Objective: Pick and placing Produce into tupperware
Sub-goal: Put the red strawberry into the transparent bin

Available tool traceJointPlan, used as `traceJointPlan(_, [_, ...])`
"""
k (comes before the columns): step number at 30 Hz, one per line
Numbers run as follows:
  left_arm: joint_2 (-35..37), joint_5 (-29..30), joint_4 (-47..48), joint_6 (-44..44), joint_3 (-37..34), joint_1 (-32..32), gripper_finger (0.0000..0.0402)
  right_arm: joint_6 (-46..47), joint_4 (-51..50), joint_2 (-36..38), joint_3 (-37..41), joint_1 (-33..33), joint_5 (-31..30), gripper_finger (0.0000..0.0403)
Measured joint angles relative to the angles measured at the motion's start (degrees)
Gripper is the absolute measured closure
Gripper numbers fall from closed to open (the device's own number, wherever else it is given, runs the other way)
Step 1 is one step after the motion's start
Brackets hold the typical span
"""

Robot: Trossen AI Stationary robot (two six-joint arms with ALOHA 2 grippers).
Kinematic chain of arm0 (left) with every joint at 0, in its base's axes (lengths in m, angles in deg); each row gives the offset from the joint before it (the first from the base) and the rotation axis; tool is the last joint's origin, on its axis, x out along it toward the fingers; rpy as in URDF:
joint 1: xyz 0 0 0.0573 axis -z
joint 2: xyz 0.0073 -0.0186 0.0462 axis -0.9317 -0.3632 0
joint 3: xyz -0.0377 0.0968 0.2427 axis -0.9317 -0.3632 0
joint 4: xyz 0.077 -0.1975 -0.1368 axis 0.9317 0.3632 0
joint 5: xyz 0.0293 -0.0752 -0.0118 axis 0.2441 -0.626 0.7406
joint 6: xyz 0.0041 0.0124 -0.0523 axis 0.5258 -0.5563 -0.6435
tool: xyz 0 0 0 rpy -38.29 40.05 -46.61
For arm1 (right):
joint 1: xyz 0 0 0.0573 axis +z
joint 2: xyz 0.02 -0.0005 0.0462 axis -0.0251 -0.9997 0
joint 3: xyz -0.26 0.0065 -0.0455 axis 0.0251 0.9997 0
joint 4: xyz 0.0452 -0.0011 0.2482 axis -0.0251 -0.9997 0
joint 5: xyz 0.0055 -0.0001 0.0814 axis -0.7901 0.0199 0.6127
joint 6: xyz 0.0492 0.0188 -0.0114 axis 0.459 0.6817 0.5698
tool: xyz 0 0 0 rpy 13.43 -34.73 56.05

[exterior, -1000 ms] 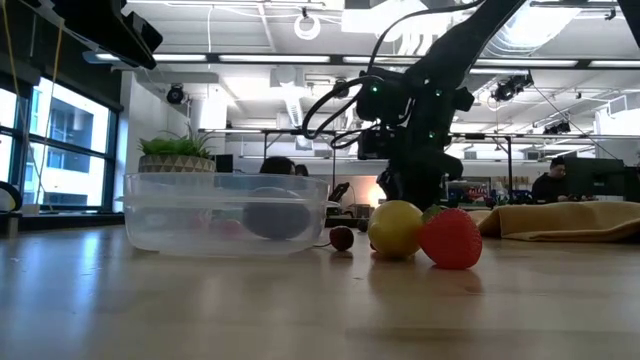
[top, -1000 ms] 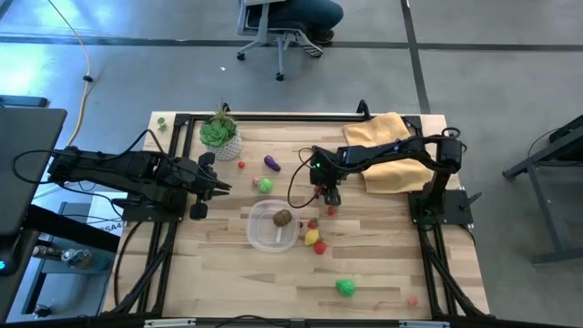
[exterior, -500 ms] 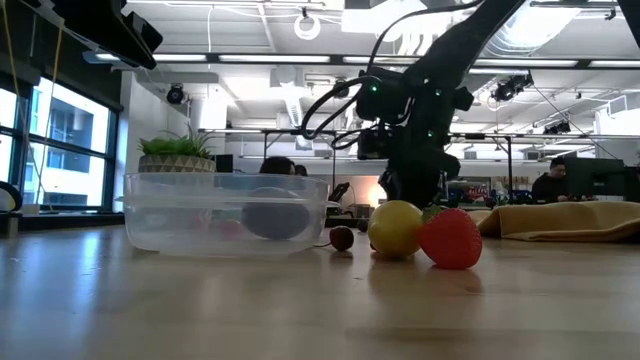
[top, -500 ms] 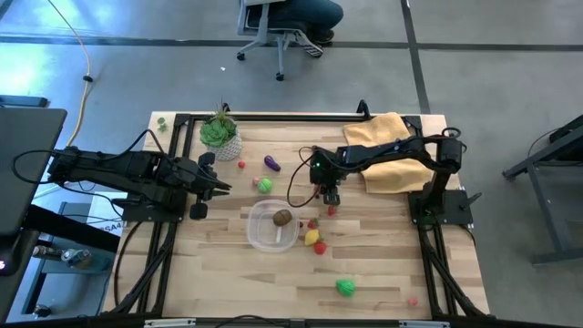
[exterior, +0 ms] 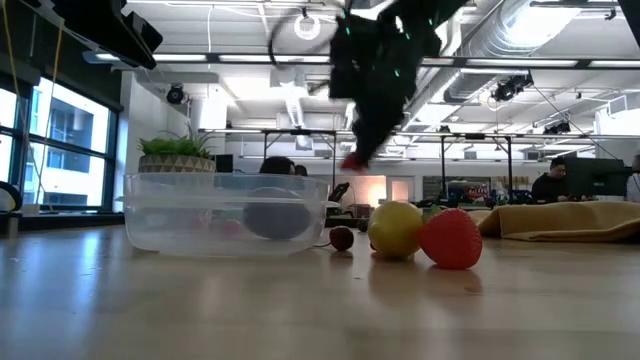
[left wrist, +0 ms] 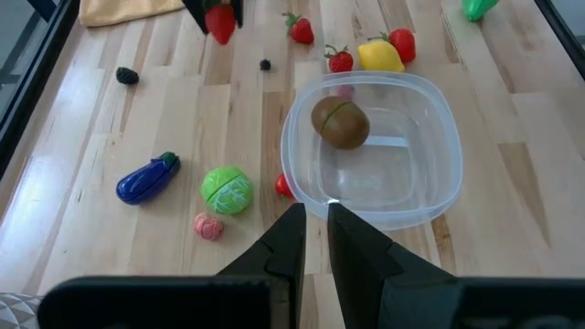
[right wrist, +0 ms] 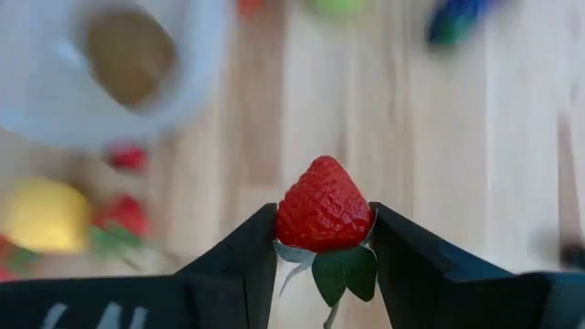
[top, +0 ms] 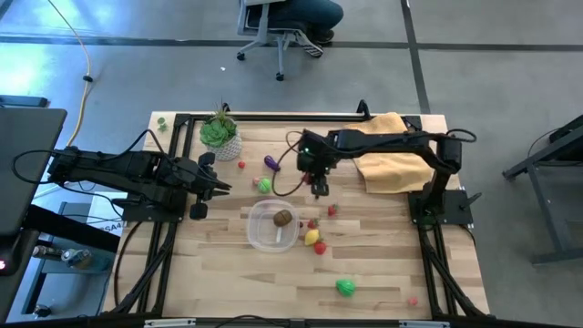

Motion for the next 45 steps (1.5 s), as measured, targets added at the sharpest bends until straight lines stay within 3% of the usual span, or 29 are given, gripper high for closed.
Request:
traceJointPlan(8, [0.0, 0.0, 0.0, -0.02, 0.0, 0.0, 0.0362, 5.08, 0.94, 0.05, -12.65, 6.66, 3.52, 0.0263])
traceJointPlan(14, [0.0, 0.0, 0.0, 0.0, 0.0, 0.0, 0.0362, 8.41, 7.09, -0.71, -12.93, 14.46, -0.34, 0.0263])
traceJointPlan(20, [0.0, 0.01, 0.0, -0.01, 0.0, 0.0, 0.0362, 10.21, 7.47, -8.52, -12.71, 19.16, -2.76, 0.0263])
traceJointPlan(25, [0.0, 0.01, 0.0, 0.0, 0.0, 0.0, 0.0362, 10.51, 7.33, -13.13, -12.64, 20.76, -2.45, 0.0263])
traceJointPlan(45, [0.0, 0.0, 0.0, 0.0, 0.0, 0.0, 0.0362, 6.11, 7.48, -17.56, -12.7, 21.67, -0.58, 0.0263])
